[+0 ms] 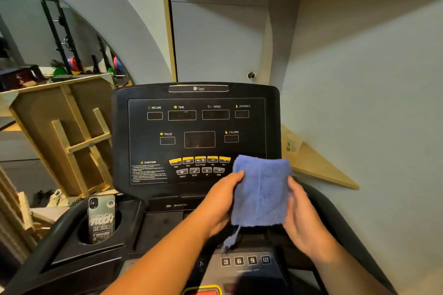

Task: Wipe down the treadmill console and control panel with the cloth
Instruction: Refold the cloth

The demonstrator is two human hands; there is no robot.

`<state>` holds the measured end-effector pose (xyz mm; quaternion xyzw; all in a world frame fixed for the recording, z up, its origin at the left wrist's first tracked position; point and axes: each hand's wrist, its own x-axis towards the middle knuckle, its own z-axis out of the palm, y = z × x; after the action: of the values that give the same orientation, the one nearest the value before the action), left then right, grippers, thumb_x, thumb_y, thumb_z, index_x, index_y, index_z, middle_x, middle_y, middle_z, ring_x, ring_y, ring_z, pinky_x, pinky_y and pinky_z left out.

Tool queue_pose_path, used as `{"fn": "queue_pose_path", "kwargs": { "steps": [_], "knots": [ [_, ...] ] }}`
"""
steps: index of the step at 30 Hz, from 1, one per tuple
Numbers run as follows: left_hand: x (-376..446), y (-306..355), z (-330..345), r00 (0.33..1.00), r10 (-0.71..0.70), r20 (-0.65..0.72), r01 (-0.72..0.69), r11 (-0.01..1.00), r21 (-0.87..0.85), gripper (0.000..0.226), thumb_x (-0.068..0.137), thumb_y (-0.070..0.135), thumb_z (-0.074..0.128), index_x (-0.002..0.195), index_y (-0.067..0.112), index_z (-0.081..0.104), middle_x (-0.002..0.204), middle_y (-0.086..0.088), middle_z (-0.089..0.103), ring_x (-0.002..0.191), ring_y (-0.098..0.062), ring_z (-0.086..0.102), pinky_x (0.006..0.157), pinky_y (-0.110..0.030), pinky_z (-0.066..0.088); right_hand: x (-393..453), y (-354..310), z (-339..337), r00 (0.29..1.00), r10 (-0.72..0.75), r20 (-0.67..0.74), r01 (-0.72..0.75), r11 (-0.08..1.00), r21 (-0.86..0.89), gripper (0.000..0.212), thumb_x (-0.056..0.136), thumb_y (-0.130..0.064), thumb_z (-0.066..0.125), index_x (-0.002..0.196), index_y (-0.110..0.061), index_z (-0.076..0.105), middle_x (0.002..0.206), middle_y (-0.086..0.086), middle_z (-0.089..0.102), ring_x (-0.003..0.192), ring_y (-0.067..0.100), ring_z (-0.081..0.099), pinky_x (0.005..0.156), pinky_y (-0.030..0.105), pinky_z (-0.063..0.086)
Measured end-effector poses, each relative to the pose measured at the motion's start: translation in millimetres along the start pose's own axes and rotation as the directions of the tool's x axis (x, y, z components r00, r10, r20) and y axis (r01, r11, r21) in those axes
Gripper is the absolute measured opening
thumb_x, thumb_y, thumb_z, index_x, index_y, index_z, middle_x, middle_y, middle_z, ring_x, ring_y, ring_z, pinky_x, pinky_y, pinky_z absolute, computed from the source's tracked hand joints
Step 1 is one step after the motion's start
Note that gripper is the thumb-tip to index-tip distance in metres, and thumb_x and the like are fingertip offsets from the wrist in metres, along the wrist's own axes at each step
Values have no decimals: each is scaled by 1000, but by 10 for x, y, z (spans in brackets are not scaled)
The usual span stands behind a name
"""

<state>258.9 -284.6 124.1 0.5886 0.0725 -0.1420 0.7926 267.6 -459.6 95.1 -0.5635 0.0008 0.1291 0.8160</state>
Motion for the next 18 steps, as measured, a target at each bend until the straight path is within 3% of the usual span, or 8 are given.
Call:
{"fn": "queue_pose_path", "kwargs": {
  "steps": [3, 6, 10, 13, 18],
  "knots": [
    [-163, -35, -84, 998, -57, -12, 55, 985, -162, 35, 105, 36, 51, 123, 14, 72, 117, -11, 75, 114, -27, 70, 106, -48, 50, -96, -93, 217, 985, 97, 140, -123, 974, 190, 59, 96, -60, 36, 125, -17, 66, 124, 16, 67, 119, 33, 62, 106, 54, 41],
    [-253, -51, -183, 997, -72, -41, 63, 980, -191, 36, 105, 32, 50, 123, 9, 71, 117, -15, 75, 112, -29, 71, 103, -47, 52, -93, -65, 291, 978, 149, 144, -162, 983, 83, 44, 95, -41, 53, 127, -12, 63, 123, 18, 67, 117, 33, 63, 108, 54, 41],
    [-355, -109, -354, 998, -6, -57, -1, 992, -125, 30, 105, 17, 48, 124, 7, 68, 117, -17, 75, 110, -29, 72, 97, -45, 54, -79, -10, 322, 987, 134, 94, -126, 989, -82, 30, 95, -17, 56, 123, -7, 62, 114, 15, 72, 108, 29, 68, 96, 49, 50],
    [-412, -157, -462, 995, 33, -90, -35, 999, -17, 28, 106, 17, 47, 123, 12, 70, 116, -12, 76, 111, -27, 72, 101, -48, 53, -93, 30, 389, 988, 139, 68, -130, 985, -117, 28, 95, -19, 56, 119, -8, 65, 110, 13, 74, 104, 26, 70, 92, 46, 52],
    [-414, -207, -599, 956, 112, -272, -47, 971, 235, 18, 102, 26, 58, 112, 28, 73, 104, 3, 78, 101, -18, 74, 99, -50, 55, -84, 94, 495, 979, 203, 23, -203, 979, 3, 32, 99, -33, 51, 118, -13, 67, 114, 16, 71, 112, 34, 65, 101, 56, 48]
  ]
}}
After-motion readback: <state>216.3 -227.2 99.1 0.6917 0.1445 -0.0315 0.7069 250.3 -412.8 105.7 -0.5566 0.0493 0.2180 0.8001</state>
